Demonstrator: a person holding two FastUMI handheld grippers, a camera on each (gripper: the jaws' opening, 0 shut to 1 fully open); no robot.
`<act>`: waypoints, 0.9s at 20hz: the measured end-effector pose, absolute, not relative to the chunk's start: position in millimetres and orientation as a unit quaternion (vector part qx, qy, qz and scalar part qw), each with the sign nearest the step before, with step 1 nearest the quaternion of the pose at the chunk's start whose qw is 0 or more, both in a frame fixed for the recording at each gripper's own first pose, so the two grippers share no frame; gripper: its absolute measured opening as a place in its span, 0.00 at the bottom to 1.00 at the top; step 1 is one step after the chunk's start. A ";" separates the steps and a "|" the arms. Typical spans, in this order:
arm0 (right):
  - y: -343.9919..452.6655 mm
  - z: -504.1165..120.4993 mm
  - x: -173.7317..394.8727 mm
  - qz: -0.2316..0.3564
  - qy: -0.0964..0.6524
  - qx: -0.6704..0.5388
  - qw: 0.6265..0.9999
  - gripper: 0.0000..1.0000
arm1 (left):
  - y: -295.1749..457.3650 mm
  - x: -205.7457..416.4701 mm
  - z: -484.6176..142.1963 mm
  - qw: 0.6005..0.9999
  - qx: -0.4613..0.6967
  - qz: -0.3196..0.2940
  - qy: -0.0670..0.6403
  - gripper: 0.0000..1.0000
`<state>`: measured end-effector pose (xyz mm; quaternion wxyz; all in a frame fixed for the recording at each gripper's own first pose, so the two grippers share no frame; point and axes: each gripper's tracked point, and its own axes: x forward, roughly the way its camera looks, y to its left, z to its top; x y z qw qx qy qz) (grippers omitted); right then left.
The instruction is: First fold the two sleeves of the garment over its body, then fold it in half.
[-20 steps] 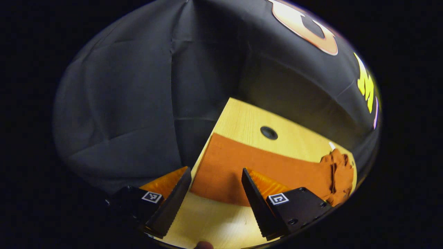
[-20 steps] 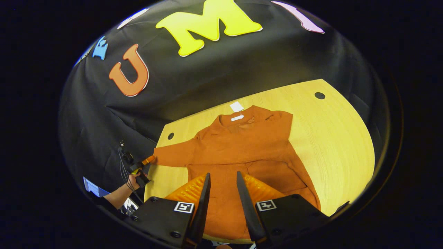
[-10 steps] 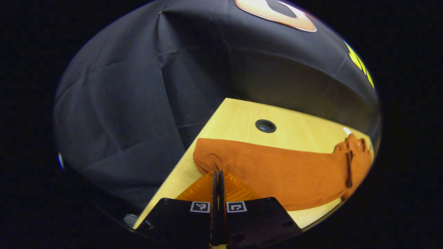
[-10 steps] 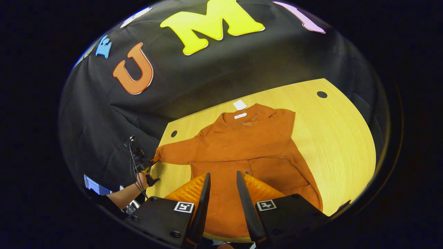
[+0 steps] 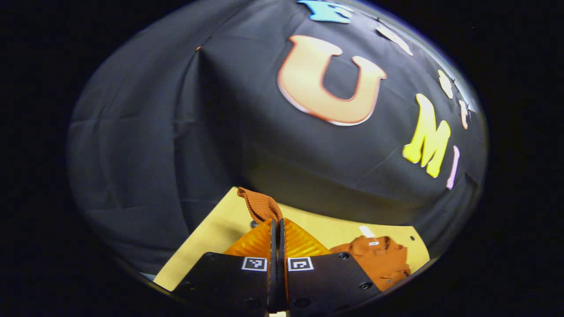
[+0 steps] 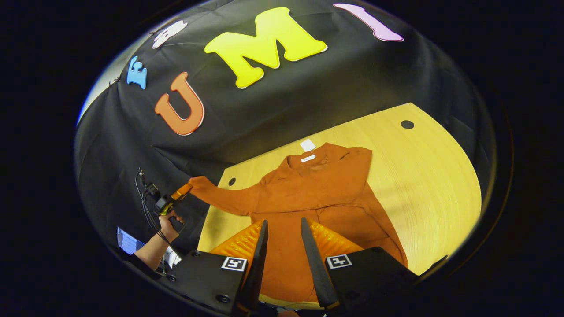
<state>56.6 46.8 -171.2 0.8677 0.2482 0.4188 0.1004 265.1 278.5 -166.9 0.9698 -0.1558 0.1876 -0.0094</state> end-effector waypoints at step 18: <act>-260.0 -151.4 -99.8 -0.043 0.336 0.215 0.916 0.51 | -142.9 234.3 -273.9 0.938 0.019 -0.140 0.316 0.03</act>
